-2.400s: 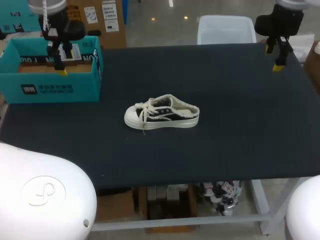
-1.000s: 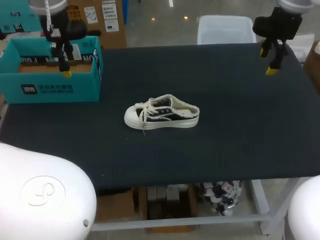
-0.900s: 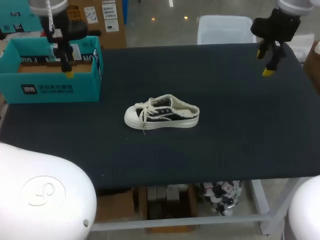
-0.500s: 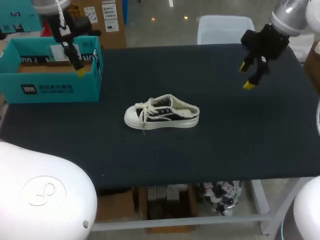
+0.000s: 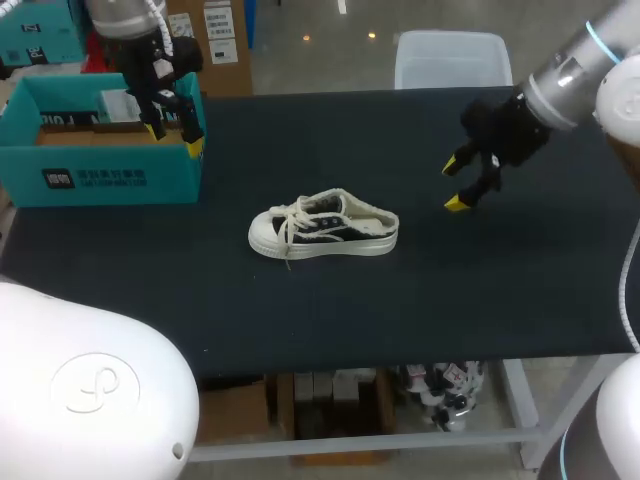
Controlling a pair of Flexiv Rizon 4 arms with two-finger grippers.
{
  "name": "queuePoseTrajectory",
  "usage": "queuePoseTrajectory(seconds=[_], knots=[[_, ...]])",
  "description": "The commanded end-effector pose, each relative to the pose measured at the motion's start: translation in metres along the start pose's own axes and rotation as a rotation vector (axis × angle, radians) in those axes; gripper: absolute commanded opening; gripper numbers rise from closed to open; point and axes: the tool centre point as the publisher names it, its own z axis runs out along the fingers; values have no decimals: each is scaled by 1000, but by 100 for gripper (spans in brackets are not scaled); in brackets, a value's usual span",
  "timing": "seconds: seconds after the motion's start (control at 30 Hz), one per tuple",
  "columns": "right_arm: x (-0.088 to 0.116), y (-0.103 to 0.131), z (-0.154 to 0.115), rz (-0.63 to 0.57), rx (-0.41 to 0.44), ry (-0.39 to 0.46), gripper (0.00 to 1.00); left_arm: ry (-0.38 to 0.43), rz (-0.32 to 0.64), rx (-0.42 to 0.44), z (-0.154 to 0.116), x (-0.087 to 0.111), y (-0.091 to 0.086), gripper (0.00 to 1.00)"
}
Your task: Open the shoe tongue, take the insole out of the shoe, put the insole back into the shoe, and pack the shoe into the shoebox
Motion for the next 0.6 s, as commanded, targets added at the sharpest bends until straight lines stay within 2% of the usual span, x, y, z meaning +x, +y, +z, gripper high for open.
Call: queuePoseTrajectory(seconds=[0.03,0.47,0.5,0.57,0.6], knots=[[2,-1,7,12,-5,-13,100,4,38,-16,4,2,-3,100],[2,-1,7,12,-5,-13,100,4,38,-16,4,2,-3,100],[1,-2,8,18,-4,-16,100,-22,-13,0,7,7,-6,100],[0,-4,13,24,-56,-29,100,-36,-132,14,12,17,-15,100],[0,-4,19,22,-51,-31,100,-32,-135,16,15,22,-16,100]])
